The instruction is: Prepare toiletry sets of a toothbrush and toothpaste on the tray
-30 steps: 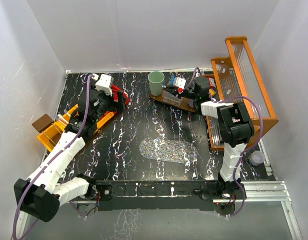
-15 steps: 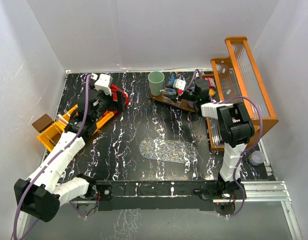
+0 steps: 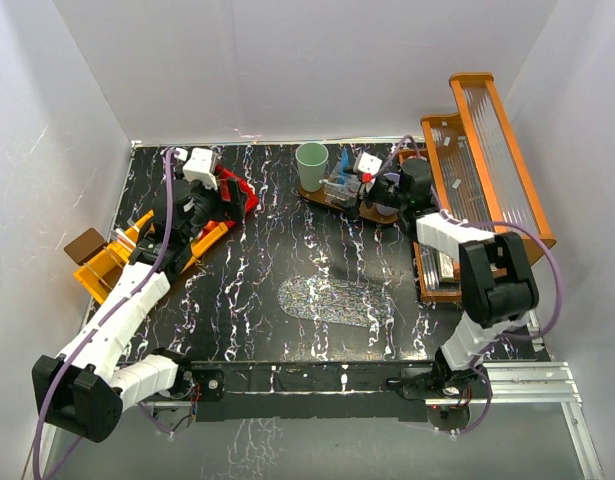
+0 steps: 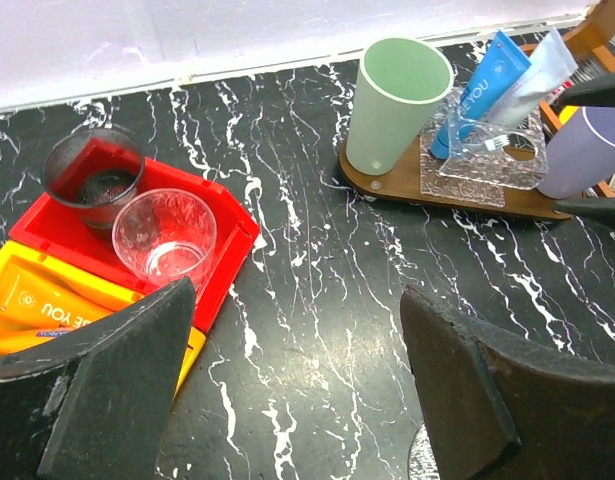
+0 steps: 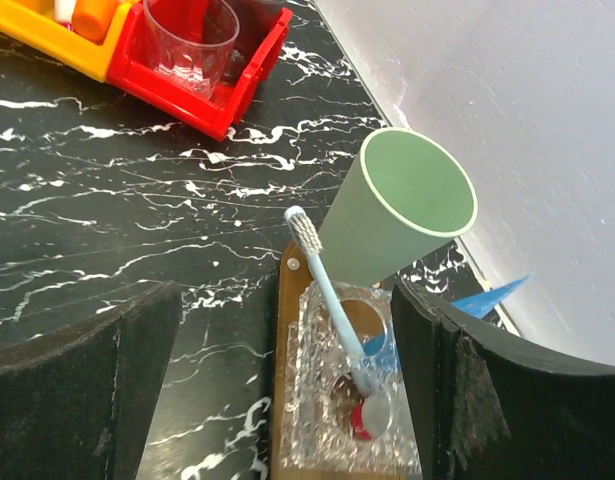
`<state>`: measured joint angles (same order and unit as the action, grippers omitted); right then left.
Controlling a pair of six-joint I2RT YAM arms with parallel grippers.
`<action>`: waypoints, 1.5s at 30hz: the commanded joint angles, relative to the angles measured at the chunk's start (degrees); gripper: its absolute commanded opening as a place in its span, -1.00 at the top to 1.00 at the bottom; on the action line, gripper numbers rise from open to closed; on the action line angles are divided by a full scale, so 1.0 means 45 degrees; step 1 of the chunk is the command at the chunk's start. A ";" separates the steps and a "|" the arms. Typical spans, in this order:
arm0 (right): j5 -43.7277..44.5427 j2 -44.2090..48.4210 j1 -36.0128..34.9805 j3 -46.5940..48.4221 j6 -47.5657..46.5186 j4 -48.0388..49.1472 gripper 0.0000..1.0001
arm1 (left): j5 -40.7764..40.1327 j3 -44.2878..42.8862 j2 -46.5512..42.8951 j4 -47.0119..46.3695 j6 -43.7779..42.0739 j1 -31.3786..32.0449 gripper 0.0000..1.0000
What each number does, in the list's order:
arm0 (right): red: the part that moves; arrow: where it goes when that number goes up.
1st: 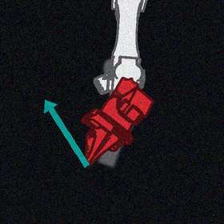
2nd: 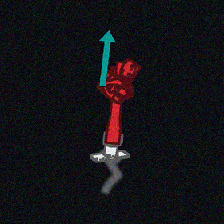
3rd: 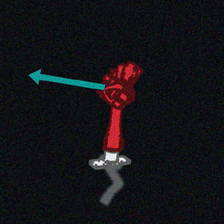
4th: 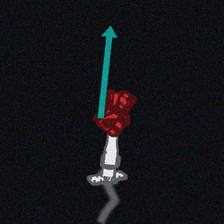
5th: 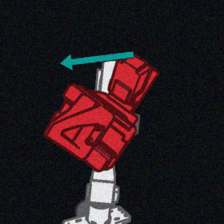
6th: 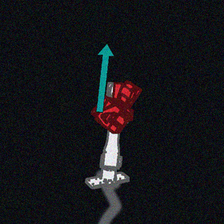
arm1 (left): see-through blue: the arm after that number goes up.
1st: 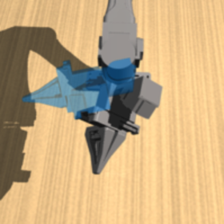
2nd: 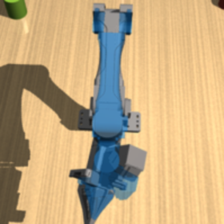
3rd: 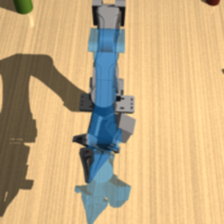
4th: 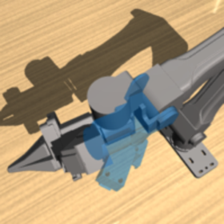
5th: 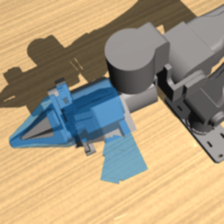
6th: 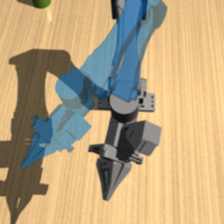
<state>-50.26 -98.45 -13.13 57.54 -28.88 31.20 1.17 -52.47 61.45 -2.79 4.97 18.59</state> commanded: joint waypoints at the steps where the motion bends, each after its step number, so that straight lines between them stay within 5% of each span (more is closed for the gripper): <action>1: 0.1496 0.2204 -0.0447 -0.0679 0.1884 -0.1815 -0.73 | -0.0628 -0.0202 0.0309 0.0476 0.1424 -0.0460 -0.66; 5: 0.2921 0.3922 -0.1205 -0.1390 0.3338 -0.3655 -0.95 | -0.1187 -0.0859 0.0718 0.2975 0.3042 -0.1550 -0.66; 14: 0.7131 0.5886 -0.2013 -0.0495 0.8815 -0.5799 -0.97 | -0.2654 -0.2094 0.1902 0.6501 0.4291 -0.4797 -0.56; 26: 0.8219 0.7015 -0.2051 -0.0887 0.8422 -0.6105 -0.97 | -0.4455 -0.2732 0.5071 0.5692 0.4228 -0.6536 0.28; 36: 0.8230 0.7089 -0.2388 -0.1017 0.8217 -0.6018 -0.97 | -0.6175 -0.2393 0.6168 0.4481 0.4190 -0.6723 0.26; 45: 0.8092 0.6996 -0.2430 -0.1085 0.8189 -0.5918 -0.97 | -0.5926 -0.2548 0.7112 0.4277 0.4296 -0.6887 0.42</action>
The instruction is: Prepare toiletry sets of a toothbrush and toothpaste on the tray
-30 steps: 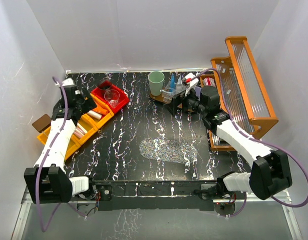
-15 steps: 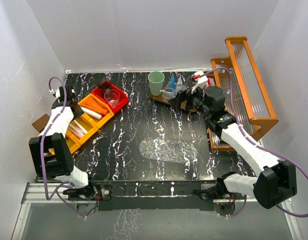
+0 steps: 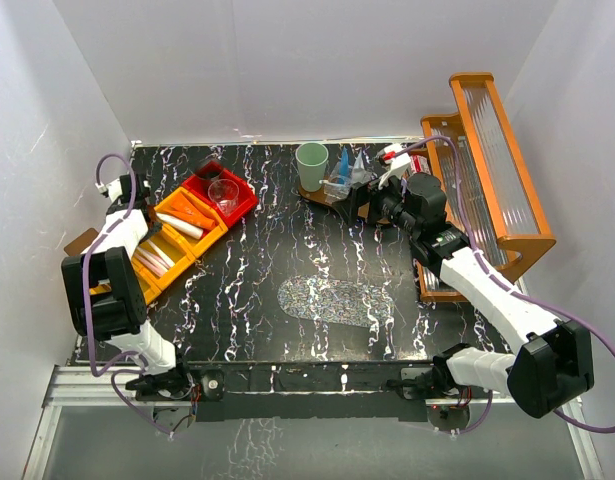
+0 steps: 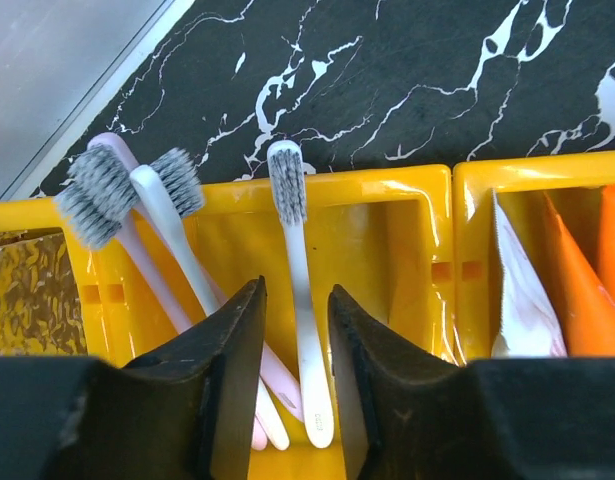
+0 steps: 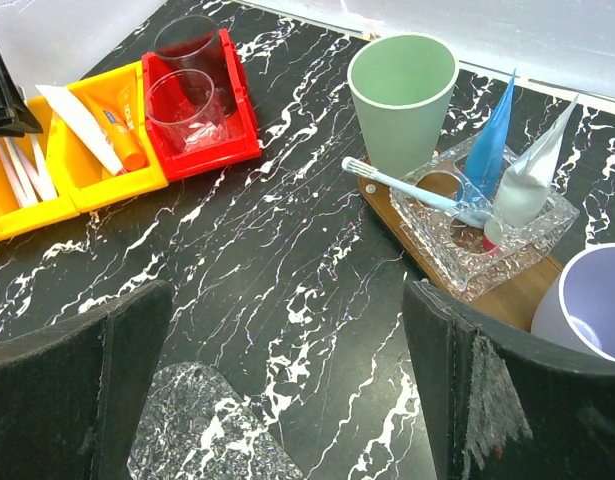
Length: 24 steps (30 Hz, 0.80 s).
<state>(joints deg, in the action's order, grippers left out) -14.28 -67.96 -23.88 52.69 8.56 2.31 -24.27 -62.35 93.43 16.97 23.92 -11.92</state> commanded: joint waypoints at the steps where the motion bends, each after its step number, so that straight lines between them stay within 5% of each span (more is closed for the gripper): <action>1: 0.0080 0.0193 -0.0037 0.0001 -0.0130 0.0493 -0.97 | -0.0266 -0.0345 0.0037 -0.0092 0.0088 -0.0105 0.50; 9: 0.0030 0.0119 -0.0044 0.0036 -0.0110 0.0484 -0.97 | -0.0120 -0.0189 0.0141 -0.0245 -0.0062 -0.0104 0.74; 17: -0.0010 0.0175 -0.0033 0.0041 -0.0110 0.0430 -0.97 | 0.0012 -0.0111 0.0319 -0.0417 -0.0125 -0.0104 0.66; 24: 0.0087 0.0242 -0.0040 0.0124 -0.0152 0.0354 -0.97 | 0.0170 -0.0062 0.0150 -0.0467 -0.0232 -0.0102 0.84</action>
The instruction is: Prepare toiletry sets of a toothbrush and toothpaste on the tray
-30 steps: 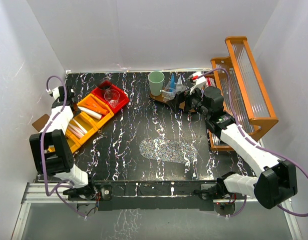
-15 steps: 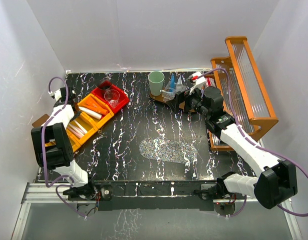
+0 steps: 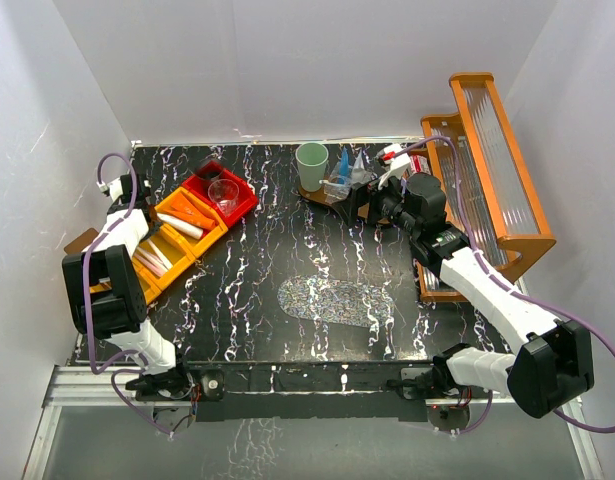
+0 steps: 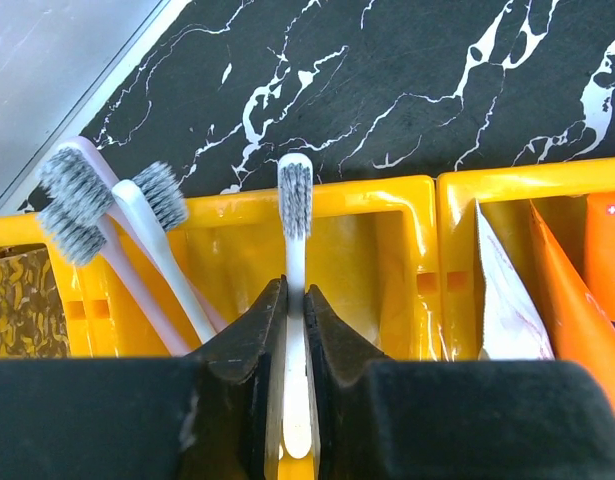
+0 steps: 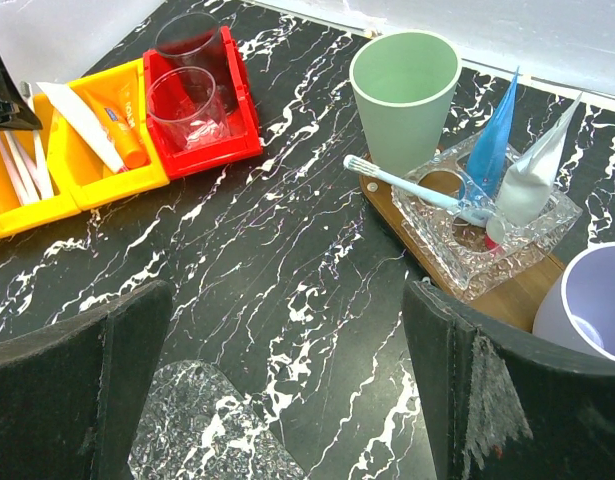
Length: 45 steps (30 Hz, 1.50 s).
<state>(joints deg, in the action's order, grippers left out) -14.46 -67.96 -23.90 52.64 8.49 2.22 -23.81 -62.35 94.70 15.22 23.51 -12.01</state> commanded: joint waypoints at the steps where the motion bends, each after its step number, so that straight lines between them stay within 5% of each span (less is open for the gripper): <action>1: 0.0127 0.0230 -0.0027 0.0147 -0.0133 0.0367 -0.97 | 0.0132 -0.0018 -0.0143 -0.0135 -0.0130 -0.0085 0.82; 6: 0.0113 0.0189 -0.0023 0.0263 -0.0112 0.0280 -0.97 | 0.0419 0.0029 0.0263 -0.0057 0.0043 -0.0085 0.73; 12: 0.0127 0.0264 -0.0034 0.0290 -0.0115 0.0220 -0.97 | 0.0431 -0.0098 -0.0058 0.0065 -0.0026 -0.0087 0.99; 19: 0.0138 0.0233 -0.0040 0.0402 0.0051 0.0130 -0.97 | 0.1358 -0.0950 -0.2257 0.0988 -0.0383 -0.0087 1.00; 25: -0.0423 0.0191 -0.0040 0.0544 0.0922 0.0088 -0.97 | 0.6614 -0.1281 -0.5044 -0.0255 -0.0996 -0.0085 1.00; 32: -0.2956 0.0851 -0.0037 0.0246 0.2150 0.0966 -0.97 | 1.6318 0.0536 -0.6567 -0.6724 0.1452 0.0573 1.00; 34: -0.3936 0.1119 -0.0031 0.0014 0.2645 0.1595 -0.96 | 1.7137 0.0897 -0.6772 -0.8134 0.1935 0.1664 1.00; 39: -0.5928 0.1353 -0.0038 -0.0624 0.4528 0.3857 -0.82 | 1.7524 0.0971 -0.7031 -0.7536 0.0326 0.5155 1.00; 45: -0.8457 0.0629 -0.0357 -0.0480 0.5593 0.5460 -0.59 | 1.7935 0.1684 -0.7089 -0.7871 0.0276 0.7176 1.00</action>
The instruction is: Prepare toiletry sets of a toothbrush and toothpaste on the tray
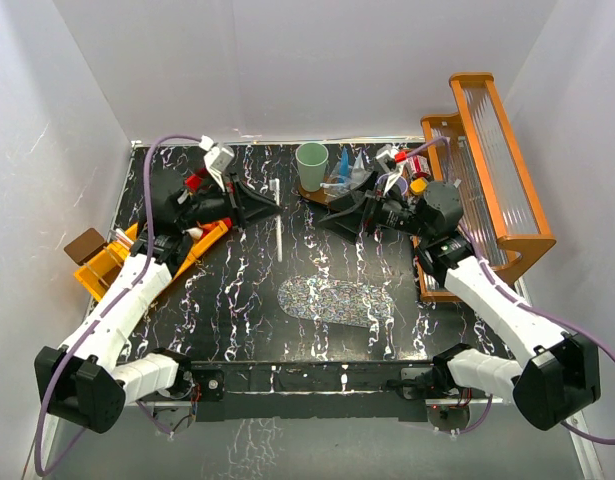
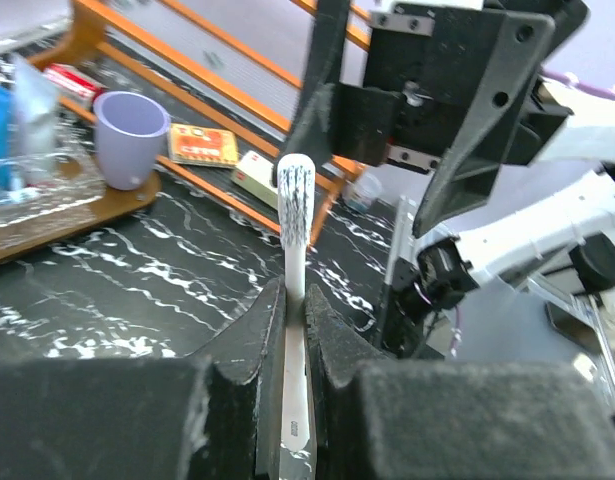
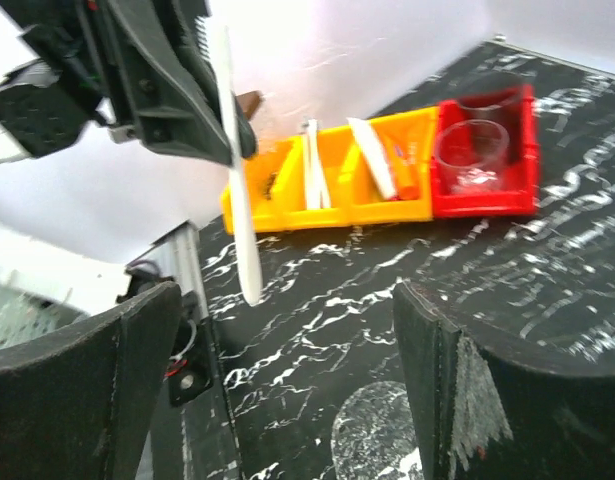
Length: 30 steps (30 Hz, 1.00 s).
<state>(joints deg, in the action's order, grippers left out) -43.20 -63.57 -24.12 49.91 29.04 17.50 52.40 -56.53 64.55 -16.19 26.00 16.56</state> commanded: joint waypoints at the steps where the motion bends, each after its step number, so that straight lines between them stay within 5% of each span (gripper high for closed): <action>1: -0.2098 -0.0478 -0.0390 0.0196 0.1038 0.2110 -0.53 | 0.0993 0.0426 -0.0345 -0.0751 -0.0403 0.1091 1.00; 15: -0.1712 -0.2043 -0.1823 0.0673 0.2350 0.4345 0.27 | 0.0953 0.0638 -0.0381 0.0851 -0.1932 0.2433 1.00; 22: -0.1732 -0.2226 -0.1949 0.0555 0.2767 0.5255 0.35 | 0.1147 0.0773 -0.0441 0.1160 -0.2156 0.2464 1.00; 30: -0.1971 -0.2351 -0.1971 0.0501 0.2717 0.5417 0.75 | 0.1235 0.0748 -0.0527 0.1276 -0.2242 0.2471 1.00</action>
<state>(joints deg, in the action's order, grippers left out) -51.05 -74.06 -32.64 50.13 40.86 37.26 56.23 -53.08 64.05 -10.24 17.30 27.35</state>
